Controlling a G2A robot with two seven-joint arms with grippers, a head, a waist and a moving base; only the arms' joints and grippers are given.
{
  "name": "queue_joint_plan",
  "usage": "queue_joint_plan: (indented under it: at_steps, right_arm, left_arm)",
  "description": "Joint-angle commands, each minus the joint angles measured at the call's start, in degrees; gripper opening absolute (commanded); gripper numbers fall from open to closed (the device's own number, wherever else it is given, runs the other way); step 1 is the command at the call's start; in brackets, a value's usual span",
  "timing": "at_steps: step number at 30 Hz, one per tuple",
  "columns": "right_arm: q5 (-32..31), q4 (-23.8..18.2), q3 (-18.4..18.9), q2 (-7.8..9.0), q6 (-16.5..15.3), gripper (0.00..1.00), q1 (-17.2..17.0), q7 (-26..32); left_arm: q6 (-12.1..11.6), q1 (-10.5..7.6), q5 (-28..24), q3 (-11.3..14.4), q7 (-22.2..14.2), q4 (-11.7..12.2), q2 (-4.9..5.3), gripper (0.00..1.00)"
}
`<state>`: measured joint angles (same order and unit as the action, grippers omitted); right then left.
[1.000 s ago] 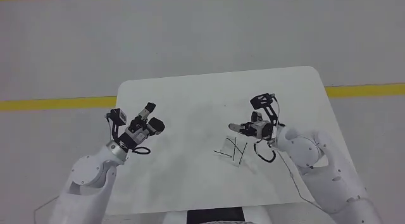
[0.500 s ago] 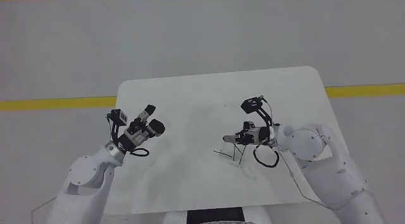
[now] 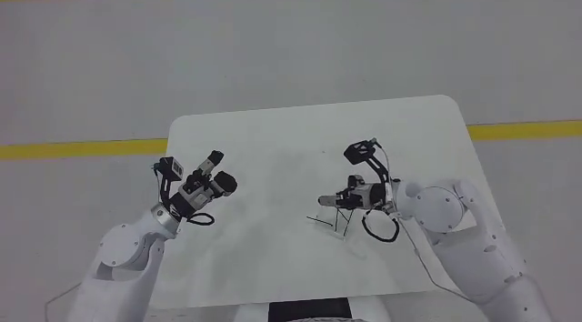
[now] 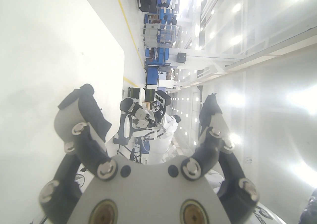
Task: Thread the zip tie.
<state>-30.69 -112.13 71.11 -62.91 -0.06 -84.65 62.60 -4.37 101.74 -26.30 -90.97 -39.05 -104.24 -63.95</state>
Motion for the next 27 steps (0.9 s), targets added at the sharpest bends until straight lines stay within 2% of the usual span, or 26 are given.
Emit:
queue_joint_plan:
  at_steps: [1,4,9,12,16,21,27]
  right_arm:
    - [-1.3,-2.0,-0.4,0.12,2.7,1.00,-0.1,1.9]
    - [-3.5,-4.9,-1.1,0.35,6.8,1.00,-0.1,5.5]
    - [-6.6,-7.1,-3.2,0.56,12.5,1.00,0.6,11.4]
    - [-7.8,-7.3,-4.8,0.46,15.9,1.00,0.9,11.9]
    - [-10.5,-6.4,-7.2,0.22,19.5,1.00,1.1,9.8]
    - [-13.5,-6.4,-6.8,-0.40,19.5,1.00,-1.1,4.6]
    - [-13.6,-6.6,-6.7,-0.44,19.5,1.00,-1.3,4.2]
  left_arm:
    - [0.0,0.00,0.0,0.0,0.0,0.0,0.00,1.00]
    - [0.0,0.00,0.0,0.0,0.0,0.0,0.00,1.00]
    - [0.0,0.00,0.0,0.0,0.0,0.0,0.00,1.00]
    - [0.0,0.00,0.0,0.0,0.0,0.0,0.00,1.00]
    - [0.0,0.00,0.0,0.0,0.0,0.0,0.00,1.00]
    - [0.0,0.00,0.0,0.0,0.0,0.0,0.00,1.00]
    - [0.0,0.00,0.0,0.0,0.0,0.0,0.00,1.00]
